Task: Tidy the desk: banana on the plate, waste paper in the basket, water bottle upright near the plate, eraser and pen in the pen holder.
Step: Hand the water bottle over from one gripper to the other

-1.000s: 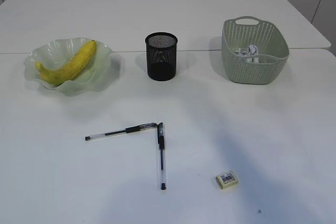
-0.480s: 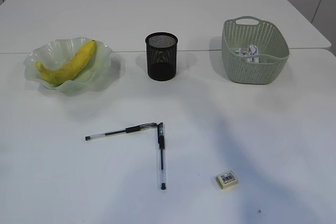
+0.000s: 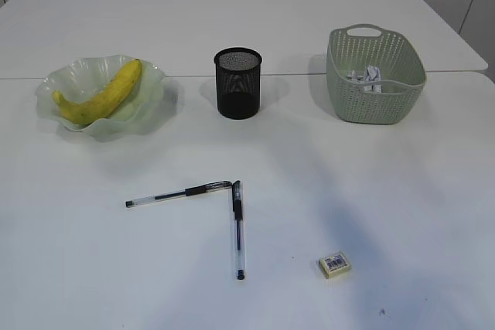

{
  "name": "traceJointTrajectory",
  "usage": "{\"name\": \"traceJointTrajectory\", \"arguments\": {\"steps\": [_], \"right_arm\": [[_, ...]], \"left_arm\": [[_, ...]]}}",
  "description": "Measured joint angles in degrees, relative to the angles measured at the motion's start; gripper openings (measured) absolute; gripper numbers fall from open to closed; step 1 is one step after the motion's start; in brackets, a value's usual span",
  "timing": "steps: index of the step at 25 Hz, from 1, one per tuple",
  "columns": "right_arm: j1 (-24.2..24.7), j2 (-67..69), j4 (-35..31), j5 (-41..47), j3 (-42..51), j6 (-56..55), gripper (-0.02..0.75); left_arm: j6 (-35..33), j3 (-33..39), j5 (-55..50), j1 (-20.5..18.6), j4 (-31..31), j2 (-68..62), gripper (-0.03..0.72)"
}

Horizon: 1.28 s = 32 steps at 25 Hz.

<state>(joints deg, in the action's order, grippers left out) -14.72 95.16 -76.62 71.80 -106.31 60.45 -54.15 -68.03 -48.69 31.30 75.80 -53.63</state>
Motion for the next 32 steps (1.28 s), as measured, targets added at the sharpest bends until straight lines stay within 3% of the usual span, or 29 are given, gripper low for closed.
{"name": "traceJointTrajectory", "arguments": {"steps": [5,18,32], "right_arm": [[0.0,0.0,0.0,0.0,0.0,0.0,0.35],[0.0,0.0,-0.11,-0.1,0.0,0.04,0.35],[0.0,0.0,0.16,0.0,0.0,2.78,0.35]], "left_arm": [[-1.39,-6.28,-3.08,0.0,0.29,0.0,0.27],[-2.37,-9.44,-2.85,0.0,-16.25,-10.98,0.244],[-2.62,-9.44,-5.95,-6.44,-17.2,-13.36,0.244]]}}
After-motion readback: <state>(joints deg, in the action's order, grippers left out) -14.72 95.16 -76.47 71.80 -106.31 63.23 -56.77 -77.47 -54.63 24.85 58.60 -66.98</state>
